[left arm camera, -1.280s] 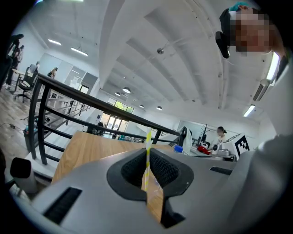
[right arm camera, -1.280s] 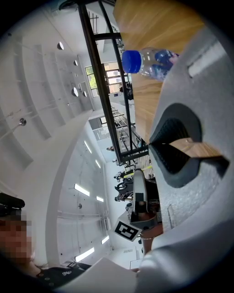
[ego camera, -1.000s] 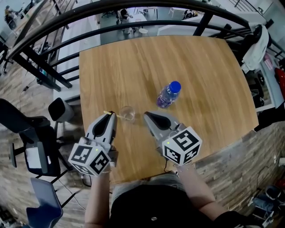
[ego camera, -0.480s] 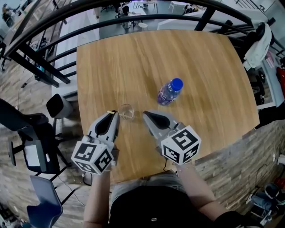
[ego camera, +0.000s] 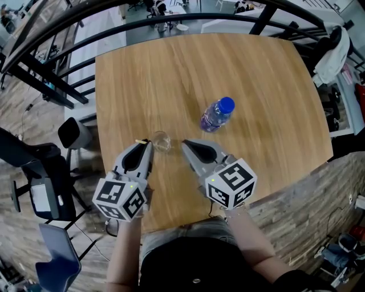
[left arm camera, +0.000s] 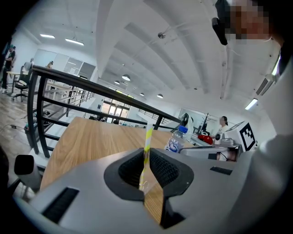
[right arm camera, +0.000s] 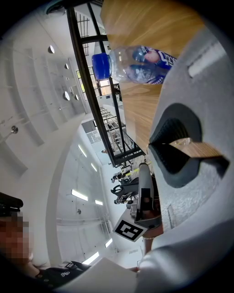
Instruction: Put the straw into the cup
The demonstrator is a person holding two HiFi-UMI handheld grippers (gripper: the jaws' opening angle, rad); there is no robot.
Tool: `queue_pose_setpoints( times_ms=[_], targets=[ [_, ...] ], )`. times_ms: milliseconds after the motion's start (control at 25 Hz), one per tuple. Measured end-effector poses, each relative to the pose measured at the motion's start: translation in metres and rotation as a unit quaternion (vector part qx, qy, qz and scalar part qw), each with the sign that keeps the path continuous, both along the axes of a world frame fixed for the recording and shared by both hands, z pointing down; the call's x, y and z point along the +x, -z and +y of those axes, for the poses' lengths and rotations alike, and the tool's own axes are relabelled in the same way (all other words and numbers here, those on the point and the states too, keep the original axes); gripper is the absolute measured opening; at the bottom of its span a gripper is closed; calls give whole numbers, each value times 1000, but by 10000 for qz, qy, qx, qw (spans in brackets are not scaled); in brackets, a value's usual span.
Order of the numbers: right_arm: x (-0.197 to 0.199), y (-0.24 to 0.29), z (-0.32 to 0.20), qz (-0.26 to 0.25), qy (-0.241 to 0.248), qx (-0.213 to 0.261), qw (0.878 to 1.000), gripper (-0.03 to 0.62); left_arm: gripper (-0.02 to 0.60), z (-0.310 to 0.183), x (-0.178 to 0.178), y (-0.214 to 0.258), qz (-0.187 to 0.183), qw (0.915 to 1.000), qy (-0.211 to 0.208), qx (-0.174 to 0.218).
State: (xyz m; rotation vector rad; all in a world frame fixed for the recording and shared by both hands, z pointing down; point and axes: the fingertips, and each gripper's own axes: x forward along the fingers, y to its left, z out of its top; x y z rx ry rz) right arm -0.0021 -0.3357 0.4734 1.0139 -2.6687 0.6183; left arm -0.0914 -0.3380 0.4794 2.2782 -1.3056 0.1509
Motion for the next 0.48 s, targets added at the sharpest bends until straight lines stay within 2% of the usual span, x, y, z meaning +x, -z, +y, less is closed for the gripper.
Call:
queue_pose_setpoints(
  times_ms=[280, 400, 480],
  targets=[
    [0, -4, 2, -2, 7, -35, 10000, -2, 42, -1, -1, -1, 69, 9999, 95, -4],
    [1, -3, 0, -8, 10, -38, 10000, -2, 96, -3, -1, -1, 54, 9999, 140, -21],
    [0, -2, 0, -10, 4, -35, 10000, -2, 110, -3, -4, -1, 55, 9998, 171, -39]
  ],
)
